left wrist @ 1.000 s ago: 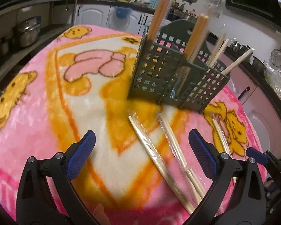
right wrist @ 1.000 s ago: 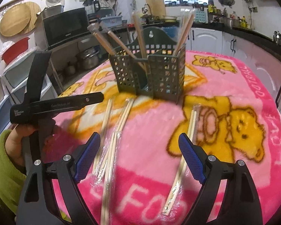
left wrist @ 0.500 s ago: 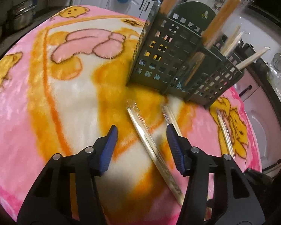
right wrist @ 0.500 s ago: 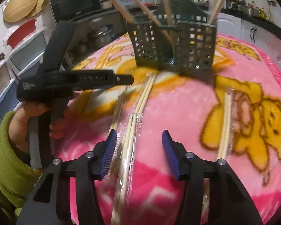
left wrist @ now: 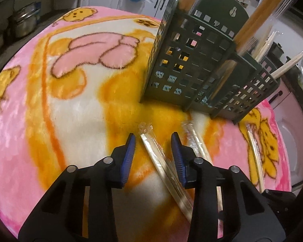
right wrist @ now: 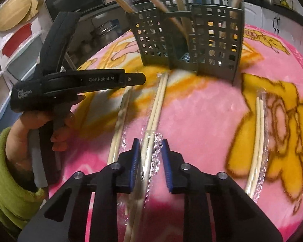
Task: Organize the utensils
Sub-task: 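Lower and grasp a wrapped chopstick with the left gripper while the right gripper grasps another, then lift both held chopsticks and carry them above the green caddy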
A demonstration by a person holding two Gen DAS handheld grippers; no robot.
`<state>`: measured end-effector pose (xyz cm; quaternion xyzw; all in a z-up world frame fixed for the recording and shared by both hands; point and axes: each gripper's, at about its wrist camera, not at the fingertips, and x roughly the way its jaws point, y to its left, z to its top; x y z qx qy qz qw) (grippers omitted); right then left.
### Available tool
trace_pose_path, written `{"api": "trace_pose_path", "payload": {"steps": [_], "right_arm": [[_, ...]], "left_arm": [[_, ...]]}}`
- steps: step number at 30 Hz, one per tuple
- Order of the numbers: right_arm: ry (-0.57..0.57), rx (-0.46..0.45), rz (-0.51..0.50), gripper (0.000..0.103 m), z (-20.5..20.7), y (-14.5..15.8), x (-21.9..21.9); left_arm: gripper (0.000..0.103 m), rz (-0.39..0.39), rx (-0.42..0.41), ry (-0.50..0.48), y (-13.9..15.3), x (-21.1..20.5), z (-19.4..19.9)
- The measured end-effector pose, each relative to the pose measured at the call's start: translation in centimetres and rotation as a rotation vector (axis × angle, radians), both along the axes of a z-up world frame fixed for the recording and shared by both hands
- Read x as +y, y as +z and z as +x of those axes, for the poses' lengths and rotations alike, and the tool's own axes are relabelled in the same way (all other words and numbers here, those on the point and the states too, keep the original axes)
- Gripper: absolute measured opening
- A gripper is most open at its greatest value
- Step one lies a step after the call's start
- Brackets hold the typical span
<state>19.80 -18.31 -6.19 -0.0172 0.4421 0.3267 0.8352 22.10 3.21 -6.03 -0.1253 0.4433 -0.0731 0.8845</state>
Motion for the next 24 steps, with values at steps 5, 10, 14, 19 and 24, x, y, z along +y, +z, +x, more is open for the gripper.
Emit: {"api": "trace_pose_path", "payload": {"steps": [5, 10, 14, 19, 24], "right_arm": [[-0.025, 0.017, 0.033, 0.018, 0.0, 0.1, -1.2], [-0.039, 0.034, 0.062, 0.018, -0.2, 0.2, -2.3], [-0.055, 0.024, 0.071, 0.014, -0.3, 0.6, -2.8], [-0.092, -0.01, 0.072, 0.007, -0.4, 1.2, -3.9], [-0.116, -0.031, 0.086, 0.006, -0.5, 1.8, -4.7]], "left_arm": [[0.021, 0.021, 0.001, 0.005, 0.0, -0.2, 0.6], [0.015, 0.017, 0.003, 0.014, -0.1, 0.4, 0.9], [0.014, 0.03, -0.003, 0.008, -0.1, 0.3, 0.9], [0.008, 0.038, -0.01, 0.012, -0.1, 0.3, 0.9], [0.006, 0.008, -0.024, 0.011, 0.4, 0.7, 0.3]]}}
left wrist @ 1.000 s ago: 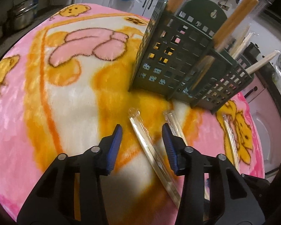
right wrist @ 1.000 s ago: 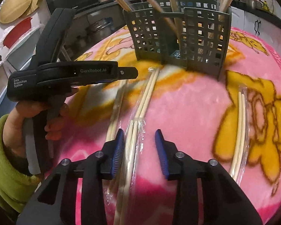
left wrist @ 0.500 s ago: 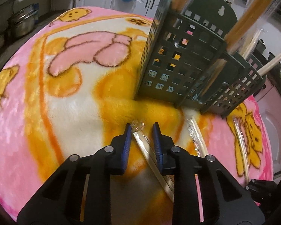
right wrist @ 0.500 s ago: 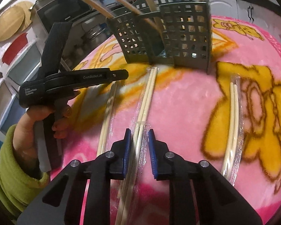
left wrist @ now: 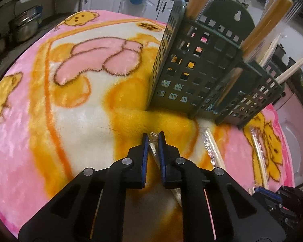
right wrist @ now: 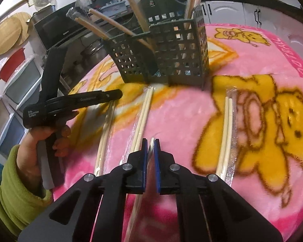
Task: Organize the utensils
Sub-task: 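Lift both held chopsticks and carry them above the green caddy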
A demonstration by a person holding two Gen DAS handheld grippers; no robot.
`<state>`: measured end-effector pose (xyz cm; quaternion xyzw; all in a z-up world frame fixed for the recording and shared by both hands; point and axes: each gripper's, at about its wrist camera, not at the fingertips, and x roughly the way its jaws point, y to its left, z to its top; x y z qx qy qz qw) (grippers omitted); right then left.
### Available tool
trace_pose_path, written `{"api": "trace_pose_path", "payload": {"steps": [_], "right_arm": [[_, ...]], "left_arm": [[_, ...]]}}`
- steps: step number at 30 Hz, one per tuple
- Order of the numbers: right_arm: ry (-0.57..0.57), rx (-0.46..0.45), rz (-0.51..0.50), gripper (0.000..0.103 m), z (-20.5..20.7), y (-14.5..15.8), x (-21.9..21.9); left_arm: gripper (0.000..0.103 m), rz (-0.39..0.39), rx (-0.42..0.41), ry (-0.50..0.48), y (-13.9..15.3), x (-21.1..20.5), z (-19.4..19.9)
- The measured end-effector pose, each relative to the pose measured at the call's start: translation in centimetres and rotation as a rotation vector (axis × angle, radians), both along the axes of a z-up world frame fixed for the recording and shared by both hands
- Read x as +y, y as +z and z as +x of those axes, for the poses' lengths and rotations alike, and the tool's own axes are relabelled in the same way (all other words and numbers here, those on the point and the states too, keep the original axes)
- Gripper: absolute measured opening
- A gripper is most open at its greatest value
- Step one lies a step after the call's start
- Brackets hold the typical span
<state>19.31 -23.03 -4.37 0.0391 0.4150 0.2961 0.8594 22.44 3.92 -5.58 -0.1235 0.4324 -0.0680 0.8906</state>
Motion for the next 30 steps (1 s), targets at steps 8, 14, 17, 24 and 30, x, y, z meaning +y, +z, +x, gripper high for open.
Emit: {"api": "trace_pose_path", "payload": {"steps": [8, 14, 17, 24, 30], "right_arm": [[-0.051, -0.079, 0.061, 0.005, -0.2, 2.7, -2.3], [-0.091, -0.163, 0.103, 0.003, -1.1, 5.7, -4.1], [-0.109, -0.204, 0.112, 0.001, -1.8, 7.0, -4.8], [-0.121, -0.252, 0.128, 0.001, -2.6, 8.9, -5.3], [-0.117, -0.295, 0.147, 0.001, -3.5, 10.4, -5.0]], "left_arm": [[0.005, -0.027, -0.088, -0.039, 2.8, -1.2, -2.2], [0.004, -0.035, -0.172, -0.089, 6.0, -3.1, -4.0], [0.004, -0.034, -0.212, -0.118, 7.6, -4.0, -4.9], [0.003, -0.037, -0.279, -0.165, 10.3, -5.4, -6.7], [0.003, -0.041, -0.32, -0.195, 12.0, -6.5, -7.6]]}}
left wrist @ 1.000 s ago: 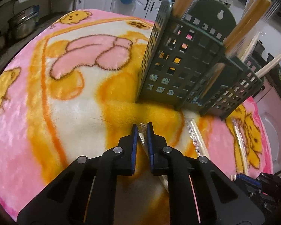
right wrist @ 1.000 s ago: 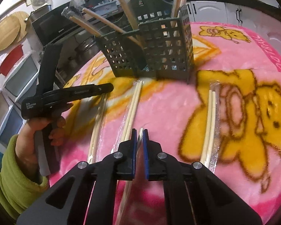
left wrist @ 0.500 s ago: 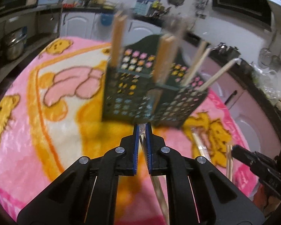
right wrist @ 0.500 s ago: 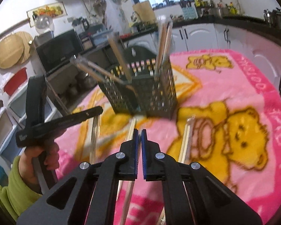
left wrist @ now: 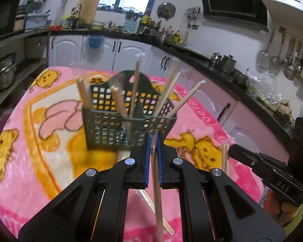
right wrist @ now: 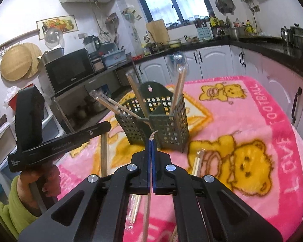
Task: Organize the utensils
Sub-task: 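Lift both held chopsticks and carry them above the green caddy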
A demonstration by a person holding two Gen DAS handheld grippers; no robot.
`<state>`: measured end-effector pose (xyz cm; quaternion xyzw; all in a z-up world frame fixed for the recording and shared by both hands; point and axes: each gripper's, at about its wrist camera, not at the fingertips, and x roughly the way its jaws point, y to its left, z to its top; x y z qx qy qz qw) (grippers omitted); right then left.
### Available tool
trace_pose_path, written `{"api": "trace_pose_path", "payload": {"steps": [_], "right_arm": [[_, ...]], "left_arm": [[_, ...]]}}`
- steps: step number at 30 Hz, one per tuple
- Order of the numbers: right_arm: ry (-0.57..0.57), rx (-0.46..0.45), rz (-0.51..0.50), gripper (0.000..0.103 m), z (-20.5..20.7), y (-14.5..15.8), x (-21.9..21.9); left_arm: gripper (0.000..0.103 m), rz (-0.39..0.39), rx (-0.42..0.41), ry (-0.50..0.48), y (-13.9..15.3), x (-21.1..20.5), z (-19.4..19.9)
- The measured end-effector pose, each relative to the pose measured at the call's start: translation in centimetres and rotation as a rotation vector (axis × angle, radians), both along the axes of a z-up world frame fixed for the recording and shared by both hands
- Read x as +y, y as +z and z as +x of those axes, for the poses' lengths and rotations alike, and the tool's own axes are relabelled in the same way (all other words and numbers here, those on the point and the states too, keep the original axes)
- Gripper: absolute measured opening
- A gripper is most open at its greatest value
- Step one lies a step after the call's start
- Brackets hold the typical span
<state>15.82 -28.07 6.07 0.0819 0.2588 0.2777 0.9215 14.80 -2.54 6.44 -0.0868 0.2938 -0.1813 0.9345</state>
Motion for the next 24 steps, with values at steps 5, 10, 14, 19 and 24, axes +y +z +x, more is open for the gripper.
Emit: {"api": "trace_pose_path", "payload": {"steps": [5, 10, 14, 19, 24], "right_arm": [[-0.028, -0.073, 0.021, 0.001, -0.9, 1.5, -0.3], [-0.049, -0.103, 0.035, 0.001, -1.1, 2.4, -0.9], [-0.067, -0.129, 0.034, 0.001, -1.3, 3.0, -1.4], [-0.083, -0.15, 0.039, 0.001, -1.4, 3.5, -2.0], [-0.098, -0.165, 0.041, 0.001, -1.3, 3.9, -2.3]], "left_arm": [[0.003, -0.005, -0.027, -0.02, 1.0, -0.7, -0.4], [0.003, -0.012, -0.038, -0.044, 1.5, -1.4, -0.3], [0.003, -0.006, -0.058, -0.065, 2.1, -2.3, -0.4], [0.003, -0.001, -0.077, -0.085, 2.8, -3.1, -0.1], [0.003, -0.001, -0.095, -0.097, 3.6, -3.7, 0.3]]}}
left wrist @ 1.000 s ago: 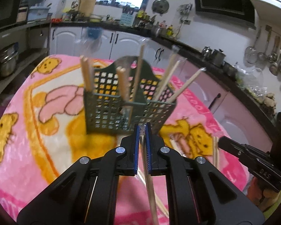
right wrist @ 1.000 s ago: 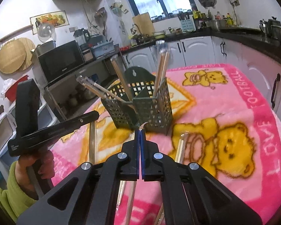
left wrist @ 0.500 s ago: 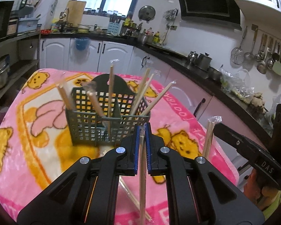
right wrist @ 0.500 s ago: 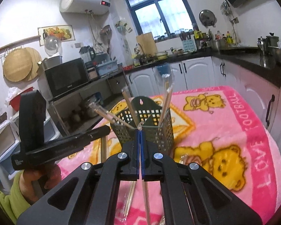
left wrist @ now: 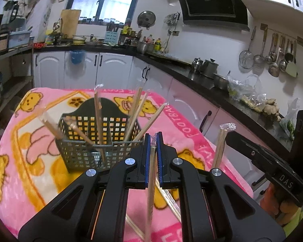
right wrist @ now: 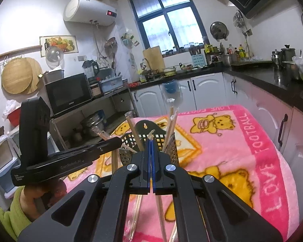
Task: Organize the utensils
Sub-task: 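Lift both held chopsticks and carry them above the green caddy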
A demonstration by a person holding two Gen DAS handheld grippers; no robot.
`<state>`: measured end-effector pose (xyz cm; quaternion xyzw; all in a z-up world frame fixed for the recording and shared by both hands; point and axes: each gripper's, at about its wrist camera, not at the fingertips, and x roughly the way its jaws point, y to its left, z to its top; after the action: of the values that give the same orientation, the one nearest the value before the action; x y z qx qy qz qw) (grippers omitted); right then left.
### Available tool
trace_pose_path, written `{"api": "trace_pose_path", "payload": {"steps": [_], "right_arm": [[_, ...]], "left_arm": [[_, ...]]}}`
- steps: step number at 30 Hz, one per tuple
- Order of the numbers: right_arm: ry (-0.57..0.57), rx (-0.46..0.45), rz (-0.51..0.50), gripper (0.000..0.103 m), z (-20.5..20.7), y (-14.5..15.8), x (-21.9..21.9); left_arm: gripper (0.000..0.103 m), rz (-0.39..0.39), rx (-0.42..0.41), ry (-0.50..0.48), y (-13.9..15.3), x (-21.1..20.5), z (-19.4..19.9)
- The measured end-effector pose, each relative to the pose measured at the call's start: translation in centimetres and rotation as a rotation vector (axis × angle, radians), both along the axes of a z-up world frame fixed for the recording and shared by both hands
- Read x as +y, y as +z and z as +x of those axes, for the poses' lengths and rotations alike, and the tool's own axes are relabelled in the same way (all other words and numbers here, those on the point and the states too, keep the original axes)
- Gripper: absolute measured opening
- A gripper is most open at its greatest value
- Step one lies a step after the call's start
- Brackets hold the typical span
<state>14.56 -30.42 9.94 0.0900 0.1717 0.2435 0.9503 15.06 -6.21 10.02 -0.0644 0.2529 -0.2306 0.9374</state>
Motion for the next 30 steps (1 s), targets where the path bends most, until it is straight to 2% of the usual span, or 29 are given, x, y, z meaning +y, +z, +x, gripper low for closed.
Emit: {"api": "trace_pose_path", "payload": {"steps": [16, 30], "right_arm": [[0.001, -0.025, 0.001, 0.001, 0.8, 1.1, -0.2], [0.04, -0.074, -0.004, 0.001, 2.8, 3.4, 1.9]], "left_arm": [[0.003, 0.015, -0.053, -0.009, 2.6, -0.5, 0.2], [0.003, 0.011, -0.137, 0.047, 6.3, 1.4, 0.8]]}}
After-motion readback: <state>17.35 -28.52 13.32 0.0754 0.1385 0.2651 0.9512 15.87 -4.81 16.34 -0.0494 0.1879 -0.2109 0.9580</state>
